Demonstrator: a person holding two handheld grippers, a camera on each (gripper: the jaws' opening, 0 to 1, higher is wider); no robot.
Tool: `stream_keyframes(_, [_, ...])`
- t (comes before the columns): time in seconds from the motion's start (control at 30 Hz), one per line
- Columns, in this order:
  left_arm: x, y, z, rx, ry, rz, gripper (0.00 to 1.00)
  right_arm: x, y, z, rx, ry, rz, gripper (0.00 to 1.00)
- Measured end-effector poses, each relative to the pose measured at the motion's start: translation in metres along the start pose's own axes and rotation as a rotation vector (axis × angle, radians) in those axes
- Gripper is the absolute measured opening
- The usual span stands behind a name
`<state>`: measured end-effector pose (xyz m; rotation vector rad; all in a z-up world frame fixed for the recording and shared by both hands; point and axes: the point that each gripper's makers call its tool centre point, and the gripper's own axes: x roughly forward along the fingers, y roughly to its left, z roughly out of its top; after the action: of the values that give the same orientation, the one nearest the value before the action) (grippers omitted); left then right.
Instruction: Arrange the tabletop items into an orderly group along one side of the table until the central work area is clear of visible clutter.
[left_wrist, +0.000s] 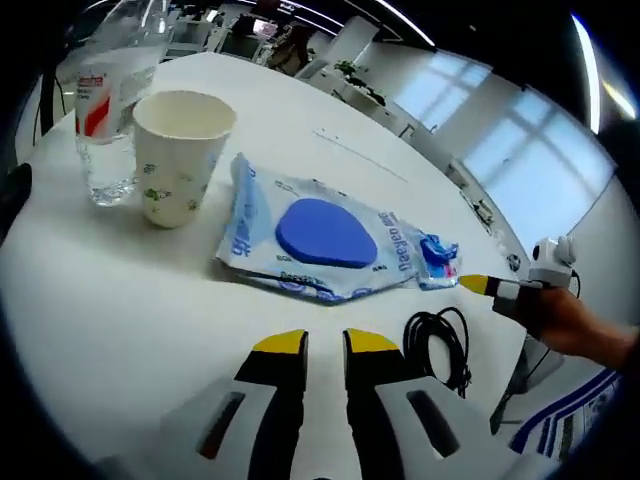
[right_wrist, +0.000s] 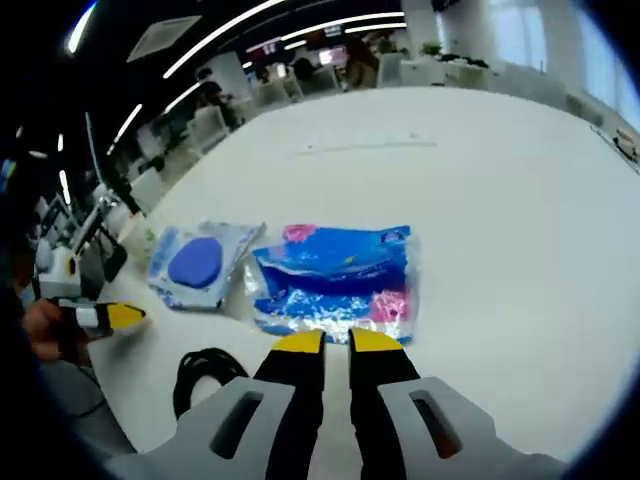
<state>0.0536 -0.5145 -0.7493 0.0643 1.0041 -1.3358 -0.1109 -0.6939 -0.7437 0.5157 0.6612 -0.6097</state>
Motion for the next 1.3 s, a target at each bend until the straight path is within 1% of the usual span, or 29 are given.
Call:
stream_keyframes(0.03, [0.004,-0.005,-0.002,0.041,0.021,-0.011,0.11,0.0,-0.002,0.001,0.008,-0.004,0.003,0.05])
stream_keyframes(0.07, [0.007,-0.01,-0.004,0.06,0.032,-0.022,0.12,-0.001,-0.003,0.001,0.009,-0.003,0.002,0.05])
stream_keyframes(0.17, [0.016,-0.03,-0.007,0.078,0.04,-0.057,0.14,0.0,-0.016,0.001,0.013,0.008,-0.033,0.07])
stream_keyframes(0.3, [0.023,-0.046,-0.009,0.097,0.051,-0.085,0.15,0.0,-0.03,0.009,0.042,-0.005,-0.061,0.08])
stream_keyframes(0.4, [0.026,-0.054,-0.011,0.117,0.059,-0.095,0.16,0.005,-0.036,0.012,0.046,0.0,-0.065,0.11])
stream_keyframes(0.47, [0.027,-0.056,-0.012,0.119,0.061,-0.1,0.16,0.009,-0.039,0.013,0.044,0.008,-0.069,0.12])
stream_keyframes(0.6, [0.028,-0.06,-0.014,0.118,0.065,-0.1,0.16,0.016,-0.039,0.012,0.07,0.011,-0.072,0.14])
stream_keyframes(0.73, [0.028,-0.062,-0.015,0.118,0.066,-0.099,0.17,0.021,-0.037,0.012,0.071,0.011,-0.074,0.09])
stream_keyframes(0.8, [0.028,-0.062,-0.015,0.117,0.066,-0.097,0.17,0.021,-0.037,0.011,0.072,0.014,-0.083,0.03])
stream_keyframes(0.83, [0.027,-0.061,-0.015,0.116,0.065,-0.092,0.17,0.021,-0.038,0.01,0.075,0.012,-0.09,0.02])
stream_keyframes(0.9, [0.027,-0.059,-0.016,0.11,0.066,-0.089,0.16,0.021,-0.039,0.01,0.106,0.001,-0.094,0.02])
stream_keyframes(1.07, [0.025,-0.057,-0.015,0.107,0.063,-0.078,0.16,0.018,-0.047,0.01,0.137,-0.015,-0.103,0.01])
stream_keyframes(1.3, [0.027,-0.059,-0.02,0.108,0.071,-0.072,0.16,0.019,-0.048,0.01,0.156,-0.027,-0.098,0.02])
